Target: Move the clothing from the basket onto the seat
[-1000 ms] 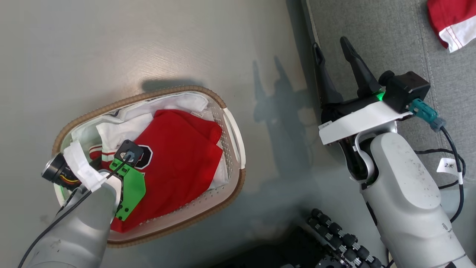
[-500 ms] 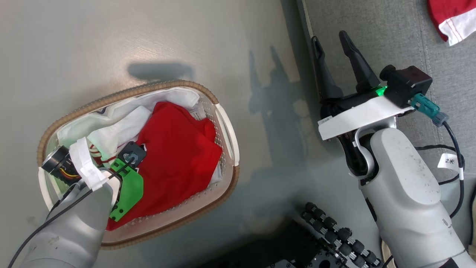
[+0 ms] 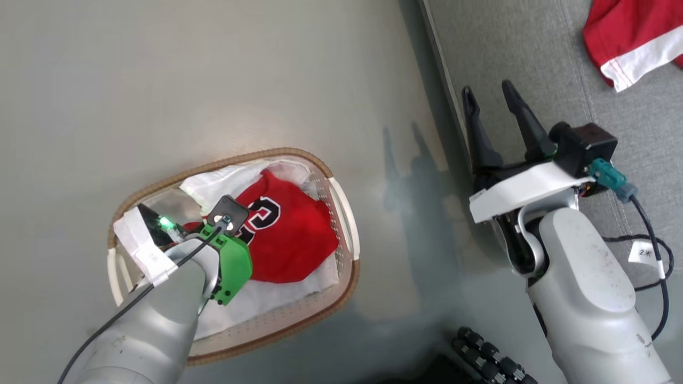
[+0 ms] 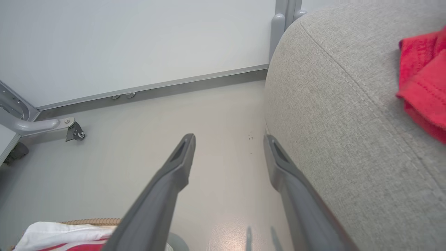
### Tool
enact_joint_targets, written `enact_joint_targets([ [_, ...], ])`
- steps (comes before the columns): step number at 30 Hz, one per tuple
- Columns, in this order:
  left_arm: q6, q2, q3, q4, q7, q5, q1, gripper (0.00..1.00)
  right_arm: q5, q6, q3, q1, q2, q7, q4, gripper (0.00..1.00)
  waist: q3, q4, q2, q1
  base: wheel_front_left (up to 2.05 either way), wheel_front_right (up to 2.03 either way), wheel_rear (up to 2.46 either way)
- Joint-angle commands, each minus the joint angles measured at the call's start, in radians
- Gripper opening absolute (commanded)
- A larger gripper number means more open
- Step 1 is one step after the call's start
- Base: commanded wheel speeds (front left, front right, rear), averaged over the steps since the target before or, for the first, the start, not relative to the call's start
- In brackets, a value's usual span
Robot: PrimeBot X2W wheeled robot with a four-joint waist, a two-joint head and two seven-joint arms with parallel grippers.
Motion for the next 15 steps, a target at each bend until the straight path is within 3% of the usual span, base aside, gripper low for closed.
enact_joint_targets([
  [1, -0.004, -0.009, 0.004, -0.007, -0.014, -0.011, 0.014, 0.0, -0.012, -0.001, -0.008, 0.027, -0.005, -0.005, 0.01, 1.0, -0.103, 0.064, 0.0, 0.0, 0.0, 0.0, 0.0],
  [9, 0.007, -0.04, 0.023, -0.085, -0.04, -0.093, 0.082, 0.0, -0.056, -0.001, -0.031, 0.113, -0.004, -0.005, 0.049, 1.0, -0.253, 0.138, 0.0, 0.0, 0.0, 0.0, 0.0],
  [15, 0.024, -0.04, 0.003, -0.28, -0.039, -0.181, 0.162, 0.0, -0.068, -0.001, -0.034, 0.178, -0.005, -0.005, 0.064, 1.0, -0.35, 0.181, 0.0, 0.0, 0.0, 0.0, 0.0],
])
